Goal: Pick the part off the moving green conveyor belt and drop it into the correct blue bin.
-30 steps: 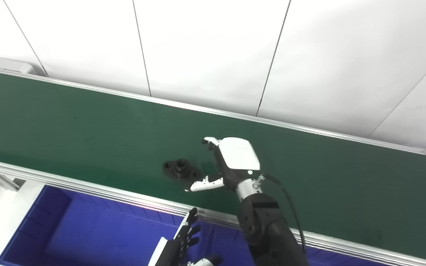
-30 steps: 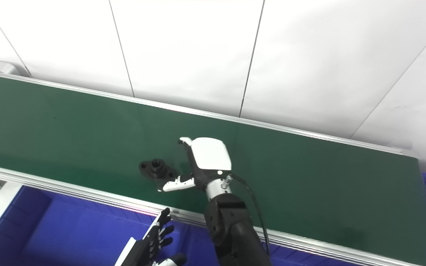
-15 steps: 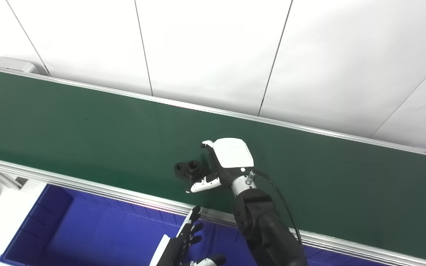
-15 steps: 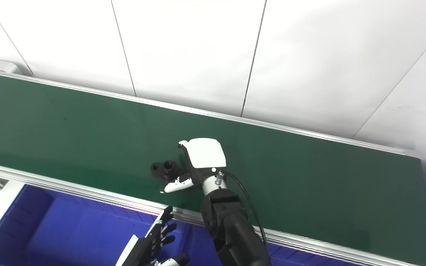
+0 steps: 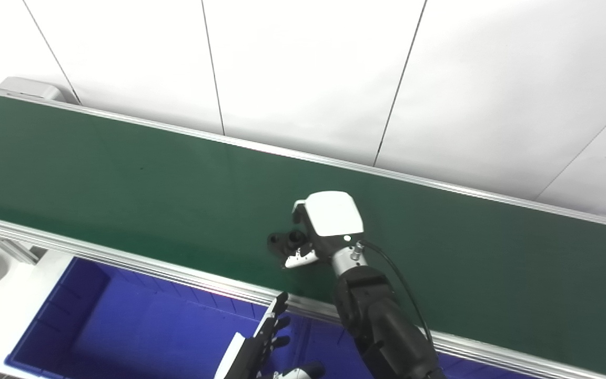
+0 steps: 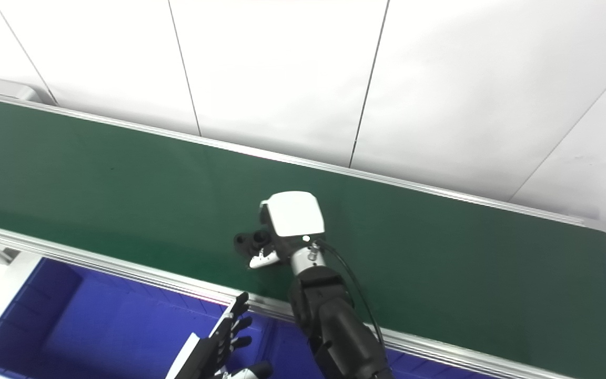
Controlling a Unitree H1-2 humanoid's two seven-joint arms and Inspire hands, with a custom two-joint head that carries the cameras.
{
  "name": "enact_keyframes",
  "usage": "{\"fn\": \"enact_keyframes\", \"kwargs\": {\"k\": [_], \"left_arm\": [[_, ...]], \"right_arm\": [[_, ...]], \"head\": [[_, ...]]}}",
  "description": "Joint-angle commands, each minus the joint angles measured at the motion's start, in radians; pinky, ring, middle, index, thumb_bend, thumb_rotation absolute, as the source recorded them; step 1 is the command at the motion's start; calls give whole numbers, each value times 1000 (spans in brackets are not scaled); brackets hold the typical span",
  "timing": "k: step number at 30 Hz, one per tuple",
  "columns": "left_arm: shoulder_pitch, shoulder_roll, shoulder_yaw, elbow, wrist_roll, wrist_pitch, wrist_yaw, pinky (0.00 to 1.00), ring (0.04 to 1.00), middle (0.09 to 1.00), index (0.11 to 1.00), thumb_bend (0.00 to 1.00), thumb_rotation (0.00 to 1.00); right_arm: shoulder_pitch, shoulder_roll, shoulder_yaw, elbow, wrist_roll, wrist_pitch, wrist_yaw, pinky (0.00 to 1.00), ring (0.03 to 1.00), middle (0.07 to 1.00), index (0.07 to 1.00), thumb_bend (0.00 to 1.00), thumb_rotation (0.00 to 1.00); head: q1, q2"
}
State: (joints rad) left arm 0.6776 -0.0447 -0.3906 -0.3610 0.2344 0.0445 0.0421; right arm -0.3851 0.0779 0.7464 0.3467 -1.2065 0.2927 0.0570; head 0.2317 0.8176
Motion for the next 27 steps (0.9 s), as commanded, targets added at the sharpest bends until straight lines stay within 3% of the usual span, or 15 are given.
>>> {"fn": "enact_keyframes", "kwargs": {"k": [1,8,20,23,27], "left_arm": [[38,-132,-149,-34,-8,-17,9,857,962,1000,1000,752,593],[43,-132,-156,-32,-1,-25,12,861,979,1000,1000,747,607],[51,-134,-162,-31,1,-17,19,911,988,1000,1000,743,653],[52,-134,-159,-33,-1,-11,21,932,993,1000,1000,735,661],[54,-123,-149,-48,-17,11,12,952,992,1000,1000,727,680]], "right_arm": [[26,-12,18,1,-8,5,10,59,123,203,479,519,118],[59,-29,34,-5,-15,16,-26,56,115,188,475,519,118],[74,-34,24,-24,-3,37,4,60,122,193,476,519,119],[88,-30,2,-34,28,16,-52,71,133,206,478,518,119],[119,-39,-32,-97,62,-35,-193,74,126,195,473,512,137]], "head": [[-2,1],[-3,8],[-22,15],[-34,16],[-71,18]]}}
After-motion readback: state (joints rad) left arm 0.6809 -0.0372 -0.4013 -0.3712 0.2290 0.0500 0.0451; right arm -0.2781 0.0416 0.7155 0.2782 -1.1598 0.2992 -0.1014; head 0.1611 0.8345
